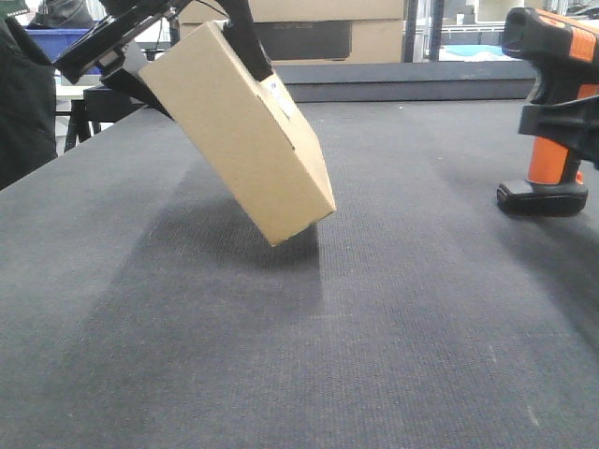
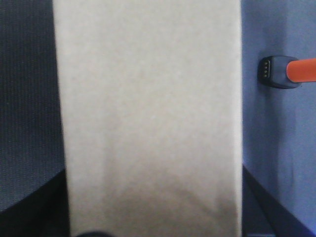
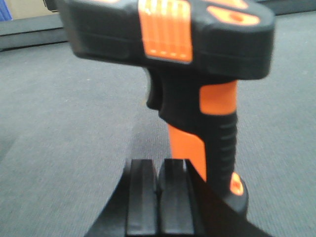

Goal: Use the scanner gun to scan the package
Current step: 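Lower the right gripper onto the orange scanner gun head and grasp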

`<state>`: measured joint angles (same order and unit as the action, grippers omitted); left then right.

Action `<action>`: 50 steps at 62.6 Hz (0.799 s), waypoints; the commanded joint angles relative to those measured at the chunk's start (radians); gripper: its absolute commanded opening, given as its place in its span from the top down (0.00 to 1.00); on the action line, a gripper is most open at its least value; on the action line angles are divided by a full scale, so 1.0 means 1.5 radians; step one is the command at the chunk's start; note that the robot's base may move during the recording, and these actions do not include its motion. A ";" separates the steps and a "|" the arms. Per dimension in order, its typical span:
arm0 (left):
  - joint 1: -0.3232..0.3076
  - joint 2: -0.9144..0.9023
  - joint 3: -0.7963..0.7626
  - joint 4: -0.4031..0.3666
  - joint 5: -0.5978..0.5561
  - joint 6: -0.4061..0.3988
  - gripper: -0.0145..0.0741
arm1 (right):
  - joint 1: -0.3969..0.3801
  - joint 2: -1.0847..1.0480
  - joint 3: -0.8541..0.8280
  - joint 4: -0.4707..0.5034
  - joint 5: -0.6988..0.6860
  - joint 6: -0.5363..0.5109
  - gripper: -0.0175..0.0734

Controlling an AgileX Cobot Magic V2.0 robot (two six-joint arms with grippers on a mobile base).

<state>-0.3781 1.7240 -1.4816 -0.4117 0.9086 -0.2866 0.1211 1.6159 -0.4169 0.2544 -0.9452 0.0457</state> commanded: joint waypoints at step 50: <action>-0.005 -0.005 -0.002 -0.006 -0.024 0.004 0.96 | 0.002 0.056 -0.099 0.101 -0.003 0.001 0.19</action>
<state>-0.3781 1.7240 -1.4816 -0.4117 0.8935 -0.2866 0.1228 1.6720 -0.5493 0.3970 -0.9292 0.0457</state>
